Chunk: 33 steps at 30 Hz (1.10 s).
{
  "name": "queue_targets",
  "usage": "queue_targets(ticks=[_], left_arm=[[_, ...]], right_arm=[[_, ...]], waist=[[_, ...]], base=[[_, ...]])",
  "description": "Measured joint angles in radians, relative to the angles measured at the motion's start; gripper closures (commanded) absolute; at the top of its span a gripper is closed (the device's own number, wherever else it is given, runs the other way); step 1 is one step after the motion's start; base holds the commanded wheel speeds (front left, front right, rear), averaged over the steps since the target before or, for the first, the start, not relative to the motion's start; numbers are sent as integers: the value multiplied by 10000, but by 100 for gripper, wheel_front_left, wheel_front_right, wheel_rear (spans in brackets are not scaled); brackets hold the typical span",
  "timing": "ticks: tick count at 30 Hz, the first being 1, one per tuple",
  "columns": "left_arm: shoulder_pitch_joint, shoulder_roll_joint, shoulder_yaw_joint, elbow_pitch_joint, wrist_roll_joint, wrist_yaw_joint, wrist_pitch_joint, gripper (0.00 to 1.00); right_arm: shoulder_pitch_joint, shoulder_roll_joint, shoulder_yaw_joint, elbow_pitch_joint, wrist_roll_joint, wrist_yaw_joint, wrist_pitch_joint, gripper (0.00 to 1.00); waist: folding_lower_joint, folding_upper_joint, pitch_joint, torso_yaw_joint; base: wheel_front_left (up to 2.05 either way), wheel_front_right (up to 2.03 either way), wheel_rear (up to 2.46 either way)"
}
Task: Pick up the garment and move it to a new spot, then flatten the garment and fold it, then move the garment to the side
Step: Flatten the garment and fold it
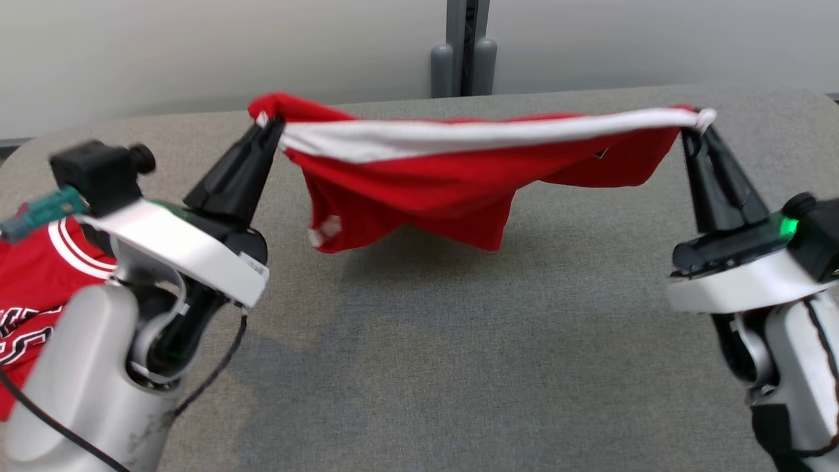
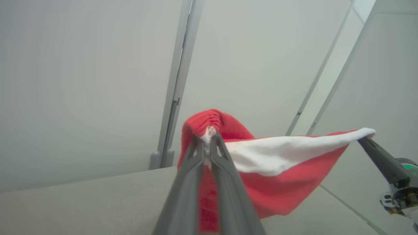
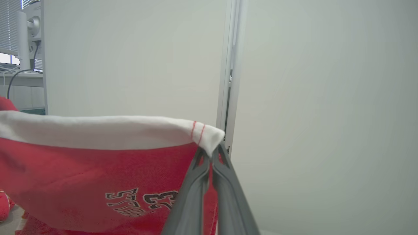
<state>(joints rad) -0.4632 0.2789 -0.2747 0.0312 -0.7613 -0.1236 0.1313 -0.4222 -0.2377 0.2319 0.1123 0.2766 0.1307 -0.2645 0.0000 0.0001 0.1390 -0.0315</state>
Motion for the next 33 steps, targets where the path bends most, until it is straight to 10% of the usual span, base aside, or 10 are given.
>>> queue_targets(ticks=[10,19,33], left_arm=[[-1081,652,476,-2638,-1958,543,2782,100],[-1908,798,487,-2328,-2769,1095,4021,100],[-7499,-157,-75,3382,203,313,307,100]], right_arm=[[-1150,-832,-389,-1032,-217,0,0,100],[-2206,-1271,-299,-211,-194,0,0,100],[-8751,-362,1419,3781,-274,2,-2,100]], waist=[[0,0,-536,-167],[0,0,-383,-193],[0,0,2007,-173]], base=[[0,0,0],[0,0,0],[0,0,0]])
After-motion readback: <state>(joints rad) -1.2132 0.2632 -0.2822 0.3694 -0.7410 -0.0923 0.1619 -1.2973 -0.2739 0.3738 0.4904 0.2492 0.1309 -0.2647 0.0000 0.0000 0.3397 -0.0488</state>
